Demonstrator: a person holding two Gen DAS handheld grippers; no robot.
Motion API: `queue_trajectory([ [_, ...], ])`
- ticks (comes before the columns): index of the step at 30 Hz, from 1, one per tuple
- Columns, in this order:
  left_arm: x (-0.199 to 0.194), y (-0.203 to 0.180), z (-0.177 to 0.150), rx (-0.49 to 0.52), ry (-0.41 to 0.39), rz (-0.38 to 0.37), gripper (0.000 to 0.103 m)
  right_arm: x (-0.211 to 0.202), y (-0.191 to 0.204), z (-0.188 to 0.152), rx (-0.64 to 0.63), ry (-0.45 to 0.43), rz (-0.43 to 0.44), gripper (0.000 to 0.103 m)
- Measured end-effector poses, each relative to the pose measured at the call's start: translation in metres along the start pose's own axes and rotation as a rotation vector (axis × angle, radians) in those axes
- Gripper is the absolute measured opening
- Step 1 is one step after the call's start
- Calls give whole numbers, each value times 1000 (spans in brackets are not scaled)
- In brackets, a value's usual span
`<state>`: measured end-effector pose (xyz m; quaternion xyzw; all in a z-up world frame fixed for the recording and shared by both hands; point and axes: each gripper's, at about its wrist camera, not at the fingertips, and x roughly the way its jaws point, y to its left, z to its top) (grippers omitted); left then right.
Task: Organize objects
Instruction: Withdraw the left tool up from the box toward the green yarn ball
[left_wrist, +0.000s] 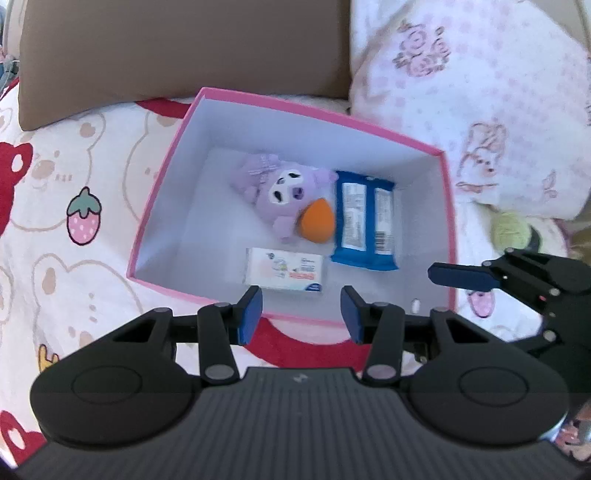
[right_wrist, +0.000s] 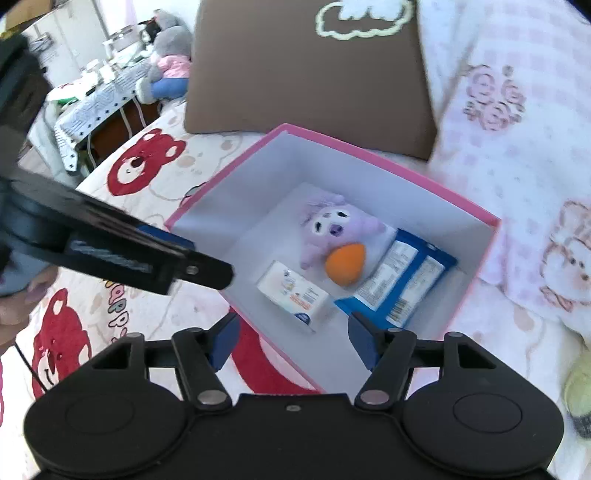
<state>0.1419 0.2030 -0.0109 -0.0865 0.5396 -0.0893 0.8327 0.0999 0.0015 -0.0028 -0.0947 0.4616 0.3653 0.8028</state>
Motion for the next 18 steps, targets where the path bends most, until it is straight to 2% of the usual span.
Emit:
queue_trajectory([
  [7, -26, -10, -19, 34, -10, -36, 50, -27, 7, -13, 2, -23, -31, 76],
  [18, -64, -23, -45, 56, 25, -105, 63, -68, 29, -30, -12, 6, -58, 79],
])
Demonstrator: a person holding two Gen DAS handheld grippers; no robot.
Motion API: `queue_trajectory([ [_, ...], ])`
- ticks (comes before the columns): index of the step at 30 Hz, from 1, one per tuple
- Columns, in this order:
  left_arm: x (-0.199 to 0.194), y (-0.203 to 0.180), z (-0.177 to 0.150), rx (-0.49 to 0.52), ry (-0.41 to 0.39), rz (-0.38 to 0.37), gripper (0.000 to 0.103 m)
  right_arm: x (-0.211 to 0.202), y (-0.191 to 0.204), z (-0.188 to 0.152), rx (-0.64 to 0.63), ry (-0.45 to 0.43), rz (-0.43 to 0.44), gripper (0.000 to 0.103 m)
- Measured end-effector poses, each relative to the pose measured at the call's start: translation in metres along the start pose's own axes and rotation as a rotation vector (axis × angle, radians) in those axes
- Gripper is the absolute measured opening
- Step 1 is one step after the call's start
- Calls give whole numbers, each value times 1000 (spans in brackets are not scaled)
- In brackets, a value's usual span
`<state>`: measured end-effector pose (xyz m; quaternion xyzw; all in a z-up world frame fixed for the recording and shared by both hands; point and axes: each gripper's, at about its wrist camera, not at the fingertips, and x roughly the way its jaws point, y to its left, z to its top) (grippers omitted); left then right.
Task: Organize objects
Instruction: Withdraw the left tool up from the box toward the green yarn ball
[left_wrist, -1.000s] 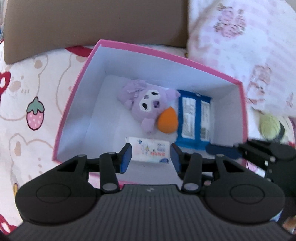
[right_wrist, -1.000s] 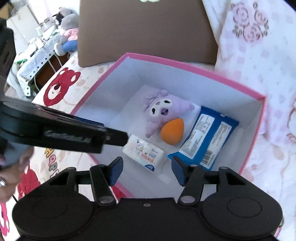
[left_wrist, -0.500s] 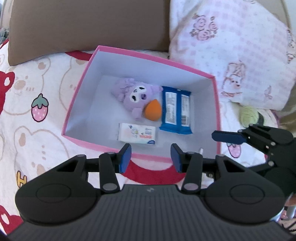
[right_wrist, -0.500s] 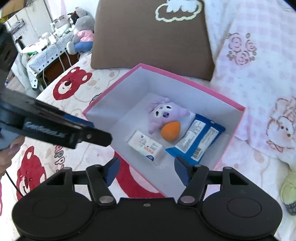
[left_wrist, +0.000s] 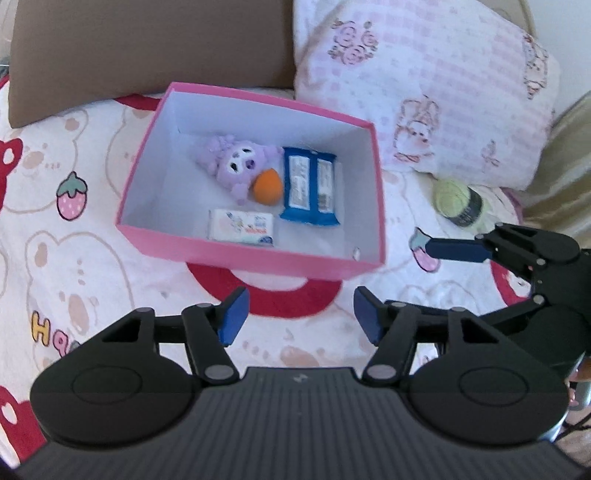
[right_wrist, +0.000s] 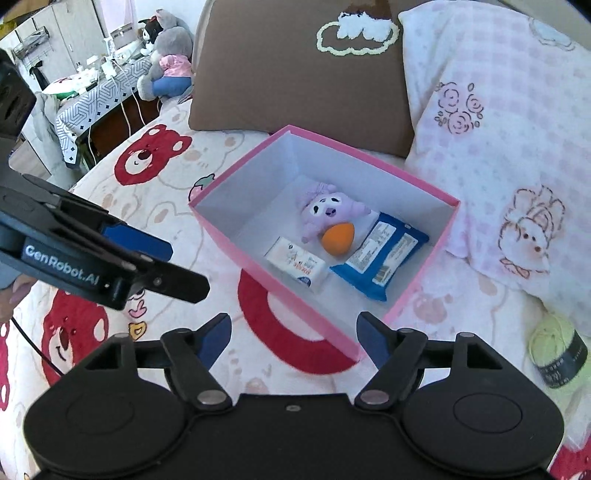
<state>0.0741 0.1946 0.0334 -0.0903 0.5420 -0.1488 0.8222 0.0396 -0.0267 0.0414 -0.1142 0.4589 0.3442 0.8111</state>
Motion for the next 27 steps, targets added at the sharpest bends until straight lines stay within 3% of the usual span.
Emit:
queue_trajectory([
  [12, -18, -28, -32, 85, 27, -41, 75, -24, 7, -29, 22, 61, -23, 79],
  [27, -3, -61, -70, 123, 93, -86, 87, -56, -7, -76, 68, 78, -142, 79],
])
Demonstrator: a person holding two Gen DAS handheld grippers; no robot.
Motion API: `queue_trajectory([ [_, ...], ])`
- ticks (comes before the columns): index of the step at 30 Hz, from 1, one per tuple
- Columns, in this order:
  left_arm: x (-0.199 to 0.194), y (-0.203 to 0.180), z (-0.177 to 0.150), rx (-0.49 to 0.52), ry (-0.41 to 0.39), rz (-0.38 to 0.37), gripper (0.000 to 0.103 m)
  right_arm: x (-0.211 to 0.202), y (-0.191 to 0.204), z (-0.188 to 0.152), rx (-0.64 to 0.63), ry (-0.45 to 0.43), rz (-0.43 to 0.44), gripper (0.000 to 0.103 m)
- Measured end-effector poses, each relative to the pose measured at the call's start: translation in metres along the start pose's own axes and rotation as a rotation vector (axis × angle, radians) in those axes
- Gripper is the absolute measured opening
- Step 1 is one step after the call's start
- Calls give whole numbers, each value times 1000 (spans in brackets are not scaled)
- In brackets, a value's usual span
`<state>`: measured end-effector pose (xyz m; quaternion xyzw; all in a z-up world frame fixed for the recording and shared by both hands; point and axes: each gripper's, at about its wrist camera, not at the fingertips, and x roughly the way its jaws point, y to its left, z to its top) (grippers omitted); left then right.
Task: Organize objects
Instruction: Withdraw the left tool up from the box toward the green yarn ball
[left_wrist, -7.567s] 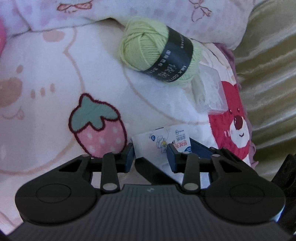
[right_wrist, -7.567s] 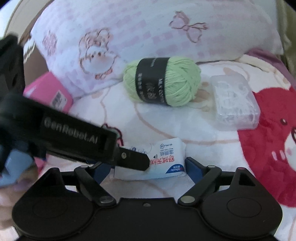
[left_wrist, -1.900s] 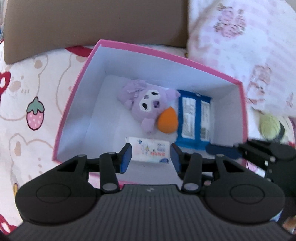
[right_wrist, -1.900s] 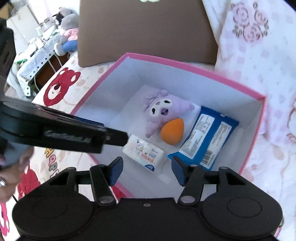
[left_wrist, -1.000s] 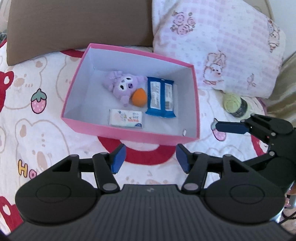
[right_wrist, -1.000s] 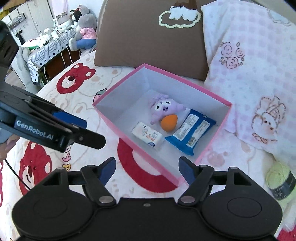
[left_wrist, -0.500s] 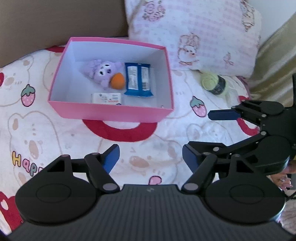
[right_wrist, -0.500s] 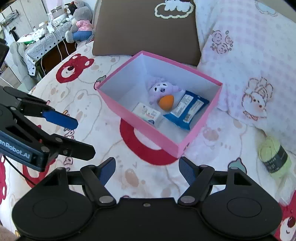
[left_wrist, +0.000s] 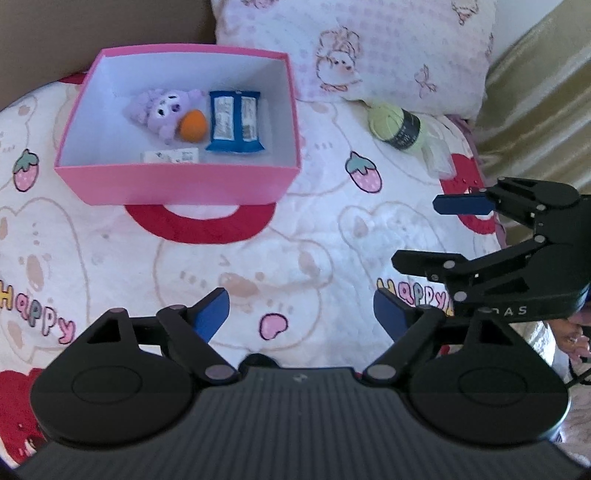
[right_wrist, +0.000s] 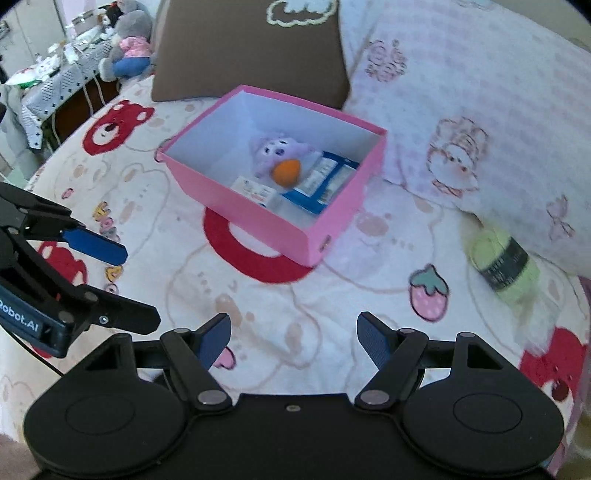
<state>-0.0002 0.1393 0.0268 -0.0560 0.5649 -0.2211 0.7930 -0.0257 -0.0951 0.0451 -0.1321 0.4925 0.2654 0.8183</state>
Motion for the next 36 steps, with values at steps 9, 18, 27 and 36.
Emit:
queue_trajectory([
  [9, 32, -21, -9, -5, 36, -52, 87, 2, -20, -40, 42, 30, -31, 79],
  [18, 54, -54, -3, 38, 29, -74, 90, -3, -56, -75, 93, -22, -44, 80],
  [27, 59, -74, 15, 23, -44, -88, 91, -6, -87, -94, 104, -130, -68, 80],
  [36, 72, -104, 42, 57, -118, -86, 91, 5, -124, -101, 199, -318, -91, 80],
])
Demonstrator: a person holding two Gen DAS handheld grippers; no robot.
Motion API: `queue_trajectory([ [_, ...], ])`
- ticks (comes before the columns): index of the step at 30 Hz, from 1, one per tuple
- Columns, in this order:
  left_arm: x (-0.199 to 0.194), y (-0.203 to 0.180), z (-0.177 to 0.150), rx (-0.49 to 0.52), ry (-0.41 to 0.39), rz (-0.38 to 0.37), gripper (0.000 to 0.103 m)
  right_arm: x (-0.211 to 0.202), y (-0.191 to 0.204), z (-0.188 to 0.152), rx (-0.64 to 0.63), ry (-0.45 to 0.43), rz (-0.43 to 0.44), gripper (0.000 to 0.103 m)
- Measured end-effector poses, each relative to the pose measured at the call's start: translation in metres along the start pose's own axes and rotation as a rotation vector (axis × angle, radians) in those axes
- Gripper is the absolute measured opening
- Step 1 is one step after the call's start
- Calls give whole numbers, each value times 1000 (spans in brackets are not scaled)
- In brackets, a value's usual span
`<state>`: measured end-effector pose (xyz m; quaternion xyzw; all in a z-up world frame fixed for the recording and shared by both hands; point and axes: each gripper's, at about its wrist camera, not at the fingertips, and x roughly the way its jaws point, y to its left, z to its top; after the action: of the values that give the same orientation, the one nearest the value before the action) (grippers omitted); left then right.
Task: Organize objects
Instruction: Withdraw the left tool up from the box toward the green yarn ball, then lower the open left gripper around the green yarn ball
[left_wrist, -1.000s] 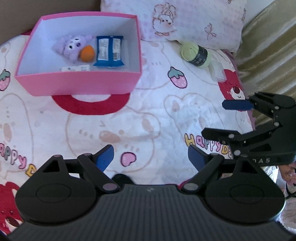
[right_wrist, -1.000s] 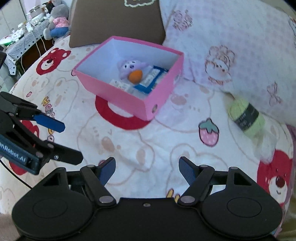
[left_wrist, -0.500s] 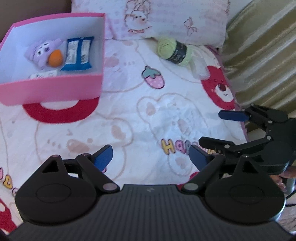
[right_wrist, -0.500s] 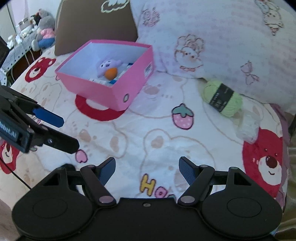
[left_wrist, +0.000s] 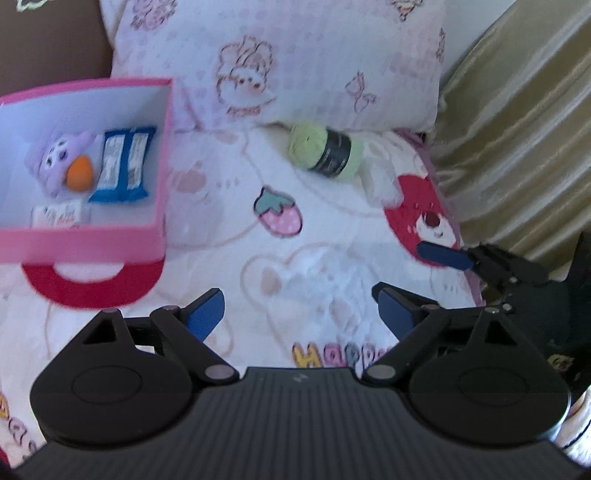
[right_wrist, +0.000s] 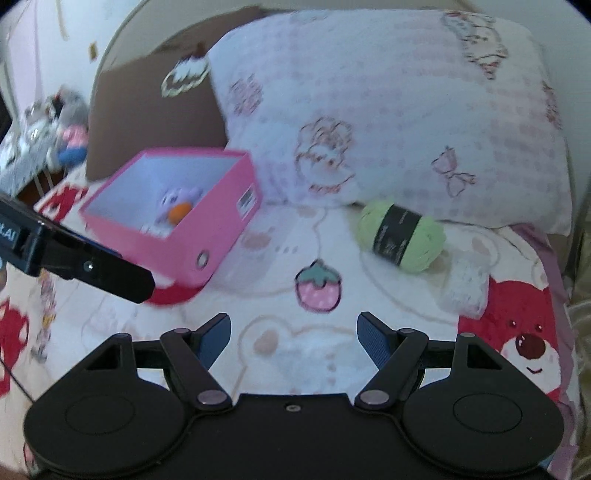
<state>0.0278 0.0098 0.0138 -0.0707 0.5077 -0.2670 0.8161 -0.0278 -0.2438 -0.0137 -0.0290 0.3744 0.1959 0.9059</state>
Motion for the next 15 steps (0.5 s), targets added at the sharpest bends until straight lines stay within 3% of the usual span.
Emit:
queue_trajectory([
  [6, 22, -5, 22, -6, -74, 5, 91, 17, -24, 3, 18, -93, -18, 80],
  [9, 36, -8, 32, 5, -84, 23, 91, 30, -34, 6, -12, -115, -72, 80],
  [15, 66, -12, 48, 9, -93, 25, 91, 57, -65, 18, 92, -137, -90, 80],
])
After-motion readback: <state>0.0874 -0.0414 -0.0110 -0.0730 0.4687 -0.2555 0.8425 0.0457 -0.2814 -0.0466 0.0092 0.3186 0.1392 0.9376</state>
